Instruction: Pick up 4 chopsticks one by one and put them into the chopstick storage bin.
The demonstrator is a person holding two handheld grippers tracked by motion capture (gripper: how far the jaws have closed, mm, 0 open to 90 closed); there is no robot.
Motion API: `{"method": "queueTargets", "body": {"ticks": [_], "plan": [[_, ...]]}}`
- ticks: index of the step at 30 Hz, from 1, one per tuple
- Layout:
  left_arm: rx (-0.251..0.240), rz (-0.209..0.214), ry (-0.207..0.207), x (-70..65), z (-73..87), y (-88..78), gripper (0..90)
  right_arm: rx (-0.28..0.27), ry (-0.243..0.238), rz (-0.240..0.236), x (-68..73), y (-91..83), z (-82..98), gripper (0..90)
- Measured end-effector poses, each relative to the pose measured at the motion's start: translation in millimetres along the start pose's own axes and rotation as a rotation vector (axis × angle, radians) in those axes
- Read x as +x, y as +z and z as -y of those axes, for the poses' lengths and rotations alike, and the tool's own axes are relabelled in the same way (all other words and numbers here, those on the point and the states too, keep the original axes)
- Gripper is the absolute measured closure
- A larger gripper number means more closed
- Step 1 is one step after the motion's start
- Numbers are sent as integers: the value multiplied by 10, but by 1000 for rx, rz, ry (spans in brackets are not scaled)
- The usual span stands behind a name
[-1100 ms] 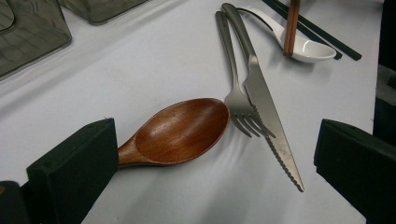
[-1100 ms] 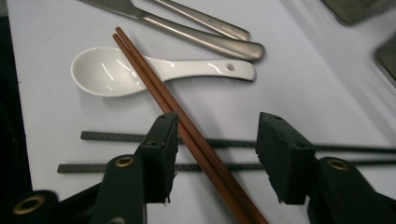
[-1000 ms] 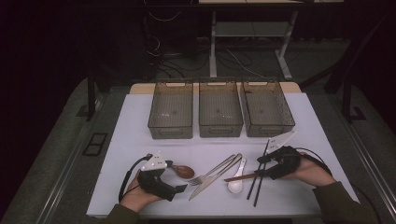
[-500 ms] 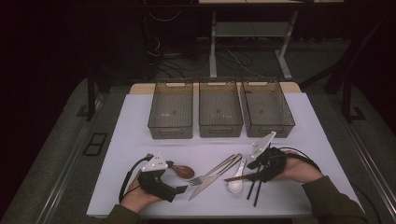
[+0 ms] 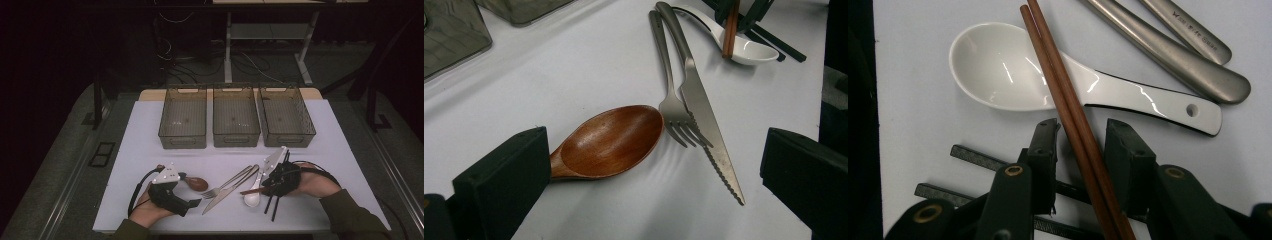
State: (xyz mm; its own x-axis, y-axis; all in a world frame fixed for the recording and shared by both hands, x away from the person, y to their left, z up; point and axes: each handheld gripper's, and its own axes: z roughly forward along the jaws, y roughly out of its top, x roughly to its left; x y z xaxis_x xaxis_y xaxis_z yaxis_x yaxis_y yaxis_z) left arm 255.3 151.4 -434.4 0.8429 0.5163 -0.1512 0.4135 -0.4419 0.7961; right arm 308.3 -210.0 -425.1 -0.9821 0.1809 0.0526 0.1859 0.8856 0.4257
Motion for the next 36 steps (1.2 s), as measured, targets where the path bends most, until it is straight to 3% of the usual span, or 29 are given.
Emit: {"method": "queueTargets", "body": {"ticks": [17, 29, 36], "plan": [[0, -2, 0, 2, -2, -6, 0, 14, -46, 8, -6, 8, -2, 739], [-1, -2, -1, 2, 0, -7, 0, 1, -44, 19, -23, -30, 16, 781], [0, -2, 0, 2, -1, -7, 0, -43, 0, 34, -72, -122, 60, 782]]}}
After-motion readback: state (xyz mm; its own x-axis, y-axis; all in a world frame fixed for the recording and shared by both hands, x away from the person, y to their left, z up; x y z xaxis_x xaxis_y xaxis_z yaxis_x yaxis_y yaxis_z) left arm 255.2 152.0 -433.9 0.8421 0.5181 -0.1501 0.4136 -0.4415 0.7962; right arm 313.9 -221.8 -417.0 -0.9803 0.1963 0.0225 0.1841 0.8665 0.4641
